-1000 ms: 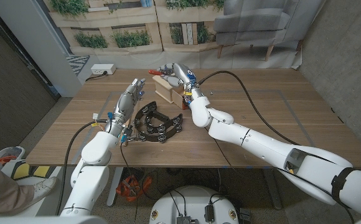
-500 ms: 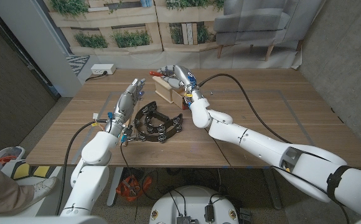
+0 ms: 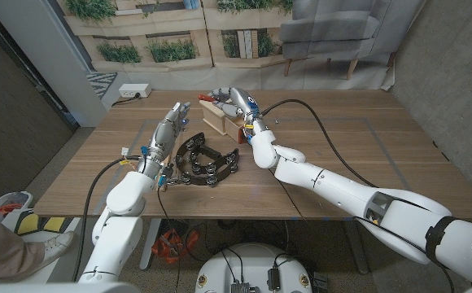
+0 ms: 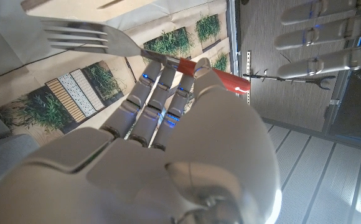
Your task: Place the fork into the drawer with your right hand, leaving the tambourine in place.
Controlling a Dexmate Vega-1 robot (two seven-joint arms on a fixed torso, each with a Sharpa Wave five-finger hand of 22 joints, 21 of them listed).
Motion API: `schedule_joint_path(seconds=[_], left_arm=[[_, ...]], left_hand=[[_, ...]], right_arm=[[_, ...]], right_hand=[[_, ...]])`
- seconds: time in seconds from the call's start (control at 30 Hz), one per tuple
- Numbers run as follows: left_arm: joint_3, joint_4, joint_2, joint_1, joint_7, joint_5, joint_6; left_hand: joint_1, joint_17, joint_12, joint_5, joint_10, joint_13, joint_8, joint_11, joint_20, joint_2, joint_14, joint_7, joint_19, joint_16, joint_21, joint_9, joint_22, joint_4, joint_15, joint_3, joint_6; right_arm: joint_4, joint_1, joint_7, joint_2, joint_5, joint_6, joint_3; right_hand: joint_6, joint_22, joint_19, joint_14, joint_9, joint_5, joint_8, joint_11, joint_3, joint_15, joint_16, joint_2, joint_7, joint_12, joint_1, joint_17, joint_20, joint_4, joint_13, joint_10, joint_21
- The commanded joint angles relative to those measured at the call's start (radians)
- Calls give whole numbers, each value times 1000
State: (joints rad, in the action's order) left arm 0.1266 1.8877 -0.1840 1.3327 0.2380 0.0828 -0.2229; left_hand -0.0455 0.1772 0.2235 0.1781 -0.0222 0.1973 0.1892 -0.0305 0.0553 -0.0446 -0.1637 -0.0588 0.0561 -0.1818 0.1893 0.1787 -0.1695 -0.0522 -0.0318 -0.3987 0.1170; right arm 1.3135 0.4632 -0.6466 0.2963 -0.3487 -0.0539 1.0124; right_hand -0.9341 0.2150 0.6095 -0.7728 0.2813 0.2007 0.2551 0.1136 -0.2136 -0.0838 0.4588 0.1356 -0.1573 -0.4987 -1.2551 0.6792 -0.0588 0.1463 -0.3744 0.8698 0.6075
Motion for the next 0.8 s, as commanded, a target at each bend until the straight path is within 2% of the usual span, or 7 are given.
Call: schedule_joint_path(seconds=[0.03, 0.5, 0.8], left_arm=[[-1, 5, 1, 5, 3, -1, -16], [1, 12, 5, 18, -2, -4, -15], [2, 15, 3, 20, 1, -3, -10]], left_hand=[[0, 3, 4, 1, -5, 3, 0, -2, 0, -6, 2, -4, -6, -3, 3, 3, -4, -8, 1, -1, 8], [0, 3, 3, 1, -3, 4, 0, -4, 1, -6, 2, -2, -6, -3, 3, 3, -5, -8, 0, -1, 8], [1, 3, 4, 1, -5, 4, -1, 1, 1, -5, 2, -2, -5, -3, 2, 3, -5, -8, 0, -1, 7]], right_arm=[[2, 20, -5, 11, 1, 3, -11], [-27, 15, 1, 3, 7, -11, -10], [-82, -5, -14, -18, -5, -30, -3]], right_hand=[[-6, 2, -7, -13, 3, 6, 6, 65, -4, -156, 7, 25, -4, -1, -27, 6, -14, 1, -6, 57, 5], [-4, 3, -10, -12, 3, 6, 7, 65, -6, -156, 5, 24, -4, 0, -27, 18, -15, 2, -9, 57, 16], [-5, 3, -13, -13, 4, 6, 7, 65, -7, -156, 4, 24, -7, 0, -27, 25, -16, 2, -11, 59, 22]])
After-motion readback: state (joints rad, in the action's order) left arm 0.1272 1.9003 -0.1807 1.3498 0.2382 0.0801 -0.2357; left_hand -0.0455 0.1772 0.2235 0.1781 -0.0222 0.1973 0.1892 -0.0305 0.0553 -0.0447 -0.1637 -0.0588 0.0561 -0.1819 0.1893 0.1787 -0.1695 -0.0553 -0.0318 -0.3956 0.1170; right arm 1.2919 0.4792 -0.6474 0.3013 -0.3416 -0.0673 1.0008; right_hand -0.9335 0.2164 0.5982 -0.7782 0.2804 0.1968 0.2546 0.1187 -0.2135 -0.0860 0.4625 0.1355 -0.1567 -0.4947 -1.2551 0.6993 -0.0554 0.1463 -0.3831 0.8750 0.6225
